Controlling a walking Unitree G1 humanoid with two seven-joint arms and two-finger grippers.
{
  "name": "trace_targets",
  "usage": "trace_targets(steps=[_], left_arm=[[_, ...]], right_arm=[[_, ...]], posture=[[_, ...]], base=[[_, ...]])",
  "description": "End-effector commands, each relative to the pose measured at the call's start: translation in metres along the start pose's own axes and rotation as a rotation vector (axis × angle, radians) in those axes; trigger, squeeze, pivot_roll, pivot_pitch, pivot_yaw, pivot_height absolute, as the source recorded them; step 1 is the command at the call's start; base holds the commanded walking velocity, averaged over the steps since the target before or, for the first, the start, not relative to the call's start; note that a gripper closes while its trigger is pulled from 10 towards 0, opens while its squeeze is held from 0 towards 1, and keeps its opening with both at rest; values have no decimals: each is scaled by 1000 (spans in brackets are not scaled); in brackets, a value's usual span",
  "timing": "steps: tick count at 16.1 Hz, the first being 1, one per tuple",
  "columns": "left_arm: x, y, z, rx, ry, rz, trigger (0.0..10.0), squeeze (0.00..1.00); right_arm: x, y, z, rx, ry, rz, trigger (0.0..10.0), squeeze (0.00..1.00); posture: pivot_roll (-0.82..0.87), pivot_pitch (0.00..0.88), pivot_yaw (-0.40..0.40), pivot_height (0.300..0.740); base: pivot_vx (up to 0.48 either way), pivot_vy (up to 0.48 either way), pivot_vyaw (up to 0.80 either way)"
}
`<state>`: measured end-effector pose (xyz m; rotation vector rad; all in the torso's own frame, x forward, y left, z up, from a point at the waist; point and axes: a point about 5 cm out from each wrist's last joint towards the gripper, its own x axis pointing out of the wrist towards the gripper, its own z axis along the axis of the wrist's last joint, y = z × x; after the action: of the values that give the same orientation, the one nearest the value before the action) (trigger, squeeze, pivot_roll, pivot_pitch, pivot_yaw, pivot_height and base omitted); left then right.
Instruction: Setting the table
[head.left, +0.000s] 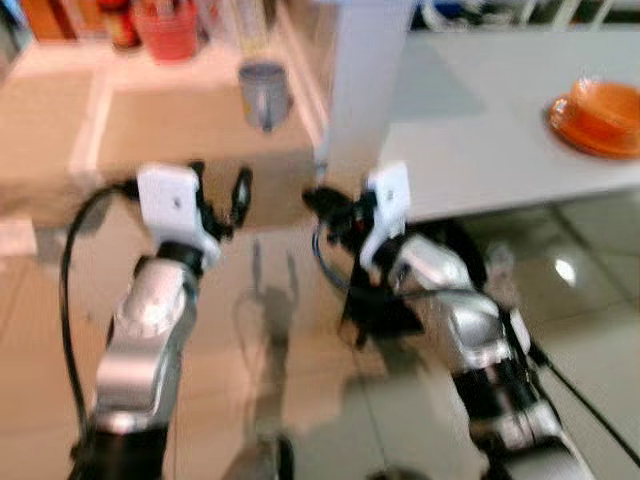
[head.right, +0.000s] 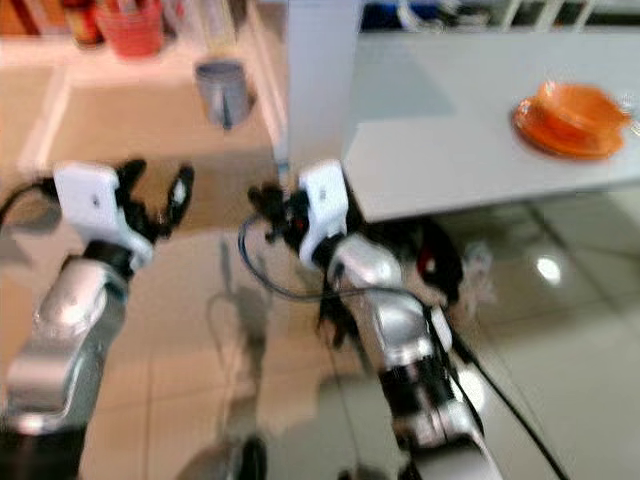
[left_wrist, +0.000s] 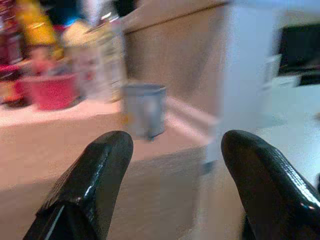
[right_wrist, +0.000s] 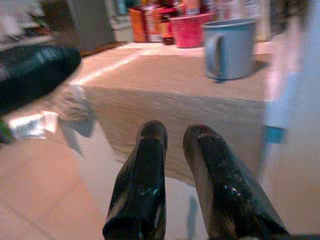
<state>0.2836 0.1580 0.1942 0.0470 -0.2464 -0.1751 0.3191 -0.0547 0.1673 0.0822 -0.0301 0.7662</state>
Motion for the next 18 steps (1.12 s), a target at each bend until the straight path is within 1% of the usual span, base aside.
trace_targets(steps=[1,2,3,5,7,9,10,11,12,14,15,16,18], left_arm=[[1,-1,6,9,-31,-1,10000,0],[1,-2,7,19,-36,1,10000,0],[1,-2,8,15,-38,3,10000,0],[0,-3,11,14,-49,6,10000,0],[1,-4,14,17,-57,9,10000,0],[1,-4,15,17,-62,11,10000,0],[1,-4,16,18,-63,10,10000,0],[0,-5,16,17,-65,8,10000,0],[0,-6,17,17,-65,-2,10000,0],[-2,-13,18,5,-67,-58,10000,0],[-3,-14,18,0,-67,-65,10000,0],[-4,-14,17,-6,-55,-65,10000,0],[-5,-11,14,28,-32,-45,10000,0]], right_arm=[[0,0,0,-24,9,-11,10000,0],[-1,0,0,14,-11,7,10000,0],[-1,1,0,8,-11,15,10000,0],[-1,2,0,-34,7,7,10000,0],[-2,3,1,-37,-2,23,10000,0],[-4,4,3,-13,-30,39,10000,0],[-5,5,2,-30,-21,58,10000,0],[-7,8,3,-25,-35,89,10000,0],[-8,7,2,-37,-20,75,10000,0],[-9,6,0,-20,-14,57,10000,0],[-10,6,0,-16,-15,54,10000,0],[-12,4,0,-8,-15,51,10000,0],[-17,1,-2,-6,-2,43,10000,0]], posture=[[-56,98,-10,740],[-51,102,-12,740],[-50,103,-12,740],[-54,111,-12,740],[-53,116,-13,740],[-54,120,-12,740],[-54,124,-12,740],[-56,128,-11,740],[-55,132,-11,740],[-58,139,-9,740],[-59,140,-8,740],[-60,147,-7,740],[-60,156,-6,740]], base=[[480,0,0],[480,0,0],[480,0,0],[480,0,0],[480,0,0],[480,0,0],[480,0,800],[480,0,794],[480,0,0],[480,0,0],[480,0,0],[0,0,0],[0,0,0]])
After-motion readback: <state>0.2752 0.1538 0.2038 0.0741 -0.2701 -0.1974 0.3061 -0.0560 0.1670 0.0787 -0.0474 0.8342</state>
